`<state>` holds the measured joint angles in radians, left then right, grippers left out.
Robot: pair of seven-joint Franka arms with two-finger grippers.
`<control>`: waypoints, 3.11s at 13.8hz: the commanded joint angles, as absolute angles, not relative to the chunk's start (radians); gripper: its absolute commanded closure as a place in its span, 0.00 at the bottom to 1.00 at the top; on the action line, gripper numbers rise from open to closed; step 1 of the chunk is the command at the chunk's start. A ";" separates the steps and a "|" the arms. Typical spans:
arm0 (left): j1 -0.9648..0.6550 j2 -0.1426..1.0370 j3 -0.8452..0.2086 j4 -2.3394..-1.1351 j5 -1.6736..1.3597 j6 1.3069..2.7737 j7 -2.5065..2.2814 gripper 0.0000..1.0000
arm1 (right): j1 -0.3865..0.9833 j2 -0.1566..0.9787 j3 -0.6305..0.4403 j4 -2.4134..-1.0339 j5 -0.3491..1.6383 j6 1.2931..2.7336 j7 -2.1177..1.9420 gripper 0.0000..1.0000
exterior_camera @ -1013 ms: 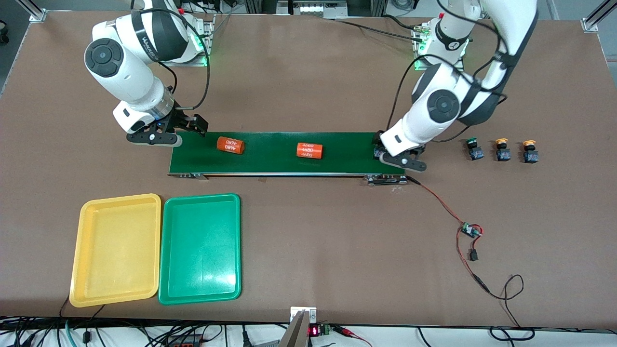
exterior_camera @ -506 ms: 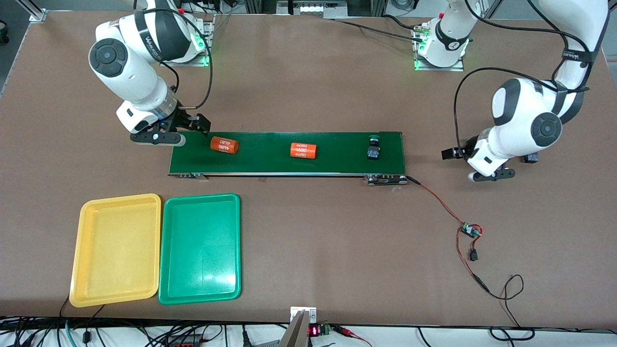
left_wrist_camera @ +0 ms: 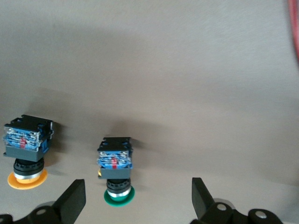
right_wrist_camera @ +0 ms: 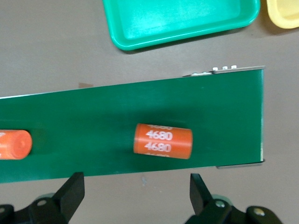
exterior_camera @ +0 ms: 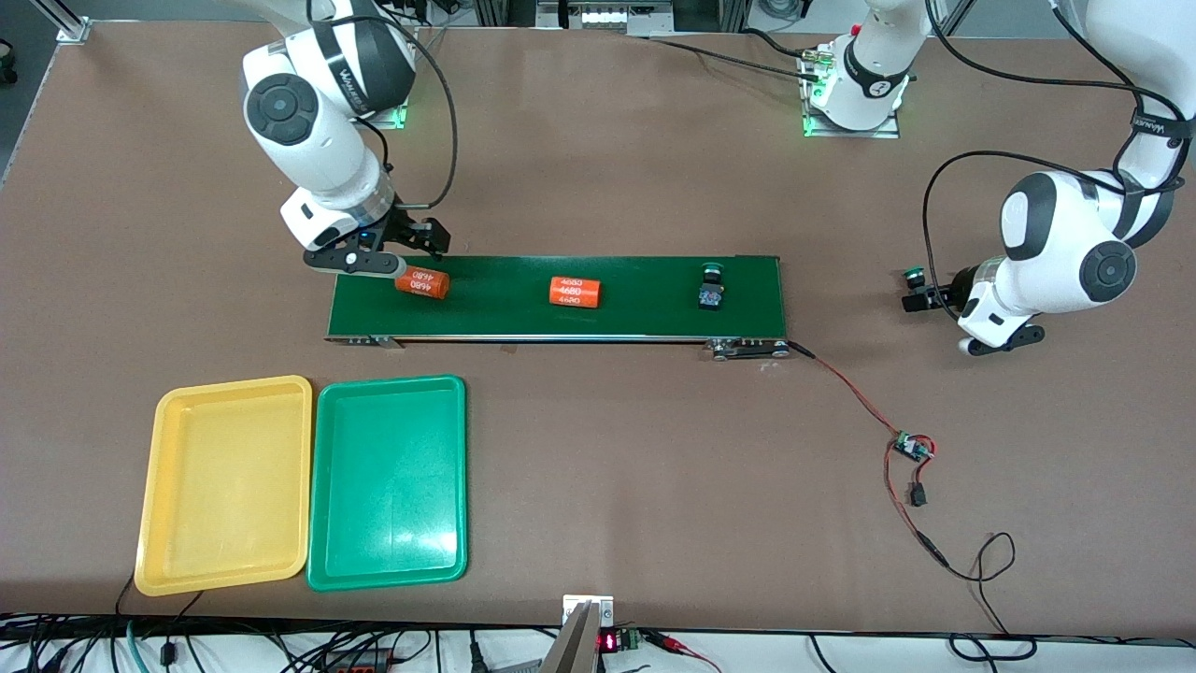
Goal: Sort buttons by color to trays
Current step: 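Grasp the next button with the left gripper while the right gripper lowers, then place the button on the belt with the left gripper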
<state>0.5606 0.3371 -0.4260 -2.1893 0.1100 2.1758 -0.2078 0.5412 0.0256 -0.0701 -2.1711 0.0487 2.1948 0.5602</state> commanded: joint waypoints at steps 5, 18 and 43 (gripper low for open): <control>0.594 0.396 -0.403 -2.216 0.137 2.206 -0.215 0.00 | 0.638 0.116 -0.077 -2.123 0.057 2.307 0.695 0.00; 0.584 0.423 -0.400 -2.226 0.229 2.229 -0.206 0.36 | 0.784 0.319 -0.080 -2.006 0.044 2.395 0.861 0.00; 0.040 0.348 -0.505 -2.051 0.006 2.227 -0.229 0.97 | 0.790 0.330 -0.083 -2.006 0.041 2.398 0.861 0.00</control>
<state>0.0736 0.2943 -0.5117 -2.1050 0.0605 2.2368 -0.2287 0.7788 0.3234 -0.0767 -2.0142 0.0481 2.3954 0.8425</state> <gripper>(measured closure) 0.586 0.000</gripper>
